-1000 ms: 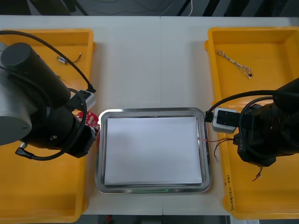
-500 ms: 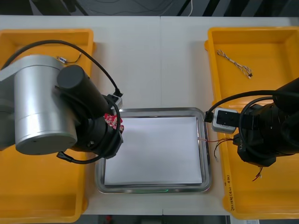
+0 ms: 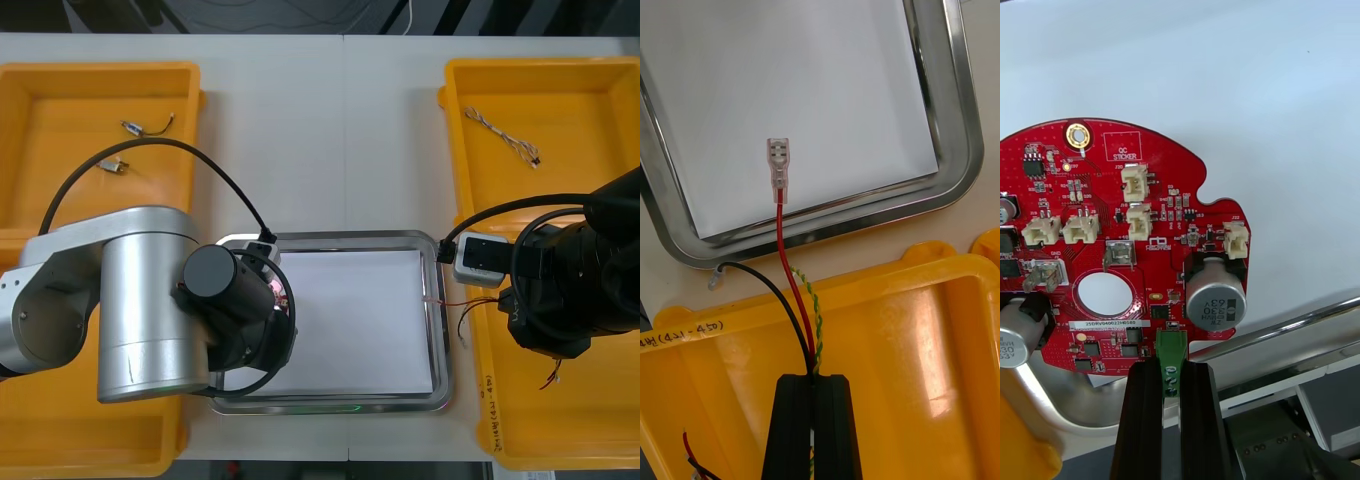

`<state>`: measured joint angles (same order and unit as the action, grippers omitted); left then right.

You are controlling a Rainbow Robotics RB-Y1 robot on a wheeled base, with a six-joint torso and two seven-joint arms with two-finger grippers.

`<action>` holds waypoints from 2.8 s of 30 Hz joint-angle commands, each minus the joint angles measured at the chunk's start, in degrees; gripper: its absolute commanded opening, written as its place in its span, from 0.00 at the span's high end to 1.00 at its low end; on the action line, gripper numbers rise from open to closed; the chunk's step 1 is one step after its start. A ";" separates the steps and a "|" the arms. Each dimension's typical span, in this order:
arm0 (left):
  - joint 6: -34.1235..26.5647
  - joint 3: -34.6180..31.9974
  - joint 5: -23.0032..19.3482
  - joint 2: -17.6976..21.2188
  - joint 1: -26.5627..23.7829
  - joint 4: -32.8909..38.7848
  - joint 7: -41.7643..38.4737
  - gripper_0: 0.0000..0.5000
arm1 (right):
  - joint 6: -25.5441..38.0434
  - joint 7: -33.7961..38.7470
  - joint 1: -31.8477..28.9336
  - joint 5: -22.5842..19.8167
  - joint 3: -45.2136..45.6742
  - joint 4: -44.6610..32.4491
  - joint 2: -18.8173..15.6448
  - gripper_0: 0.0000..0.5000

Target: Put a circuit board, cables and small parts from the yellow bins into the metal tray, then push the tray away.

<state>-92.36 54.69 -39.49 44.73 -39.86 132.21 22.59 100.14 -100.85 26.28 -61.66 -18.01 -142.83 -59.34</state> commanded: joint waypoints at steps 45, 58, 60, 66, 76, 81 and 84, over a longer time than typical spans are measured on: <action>11.15 16.06 12.42 -0.08 -1.98 -3.71 -15.21 0.64 | -1.18 2.76 1.58 -1.00 -0.54 -0.35 -1.83 1.00; 11.59 13.08 11.27 -0.08 -1.98 -3.63 -15.74 0.00 | -1.18 2.76 1.58 -1.18 -0.54 -0.35 -1.83 1.00; 11.24 11.41 9.78 0.01 -1.98 -3.63 -15.47 0.00 | -1.18 2.76 1.58 -1.18 -0.54 -0.35 -1.83 1.00; 8.87 4.73 4.59 0.27 -1.98 -3.63 -14.24 0.00 | -1.88 2.59 1.58 -1.79 -0.63 -0.35 -1.83 1.00; 1.40 -10.04 -7.01 1.94 -1.98 -5.12 -6.69 0.00 | -6.45 2.85 5.01 1.81 -8.36 -0.35 -1.04 1.00; -3.88 -19.09 -13.77 2.38 -1.98 -8.99 0.43 0.00 | -6.36 3.29 7.91 4.36 -12.75 1.06 2.57 1.00; -6.95 -24.37 -16.59 2.64 -1.89 -11.36 4.48 0.00 | -6.28 3.38 9.76 4.36 -14.69 3.26 5.47 1.00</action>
<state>-96.91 35.40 -53.79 45.11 -39.92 122.24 18.46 94.16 -99.52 32.74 -57.77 -30.68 -141.15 -57.38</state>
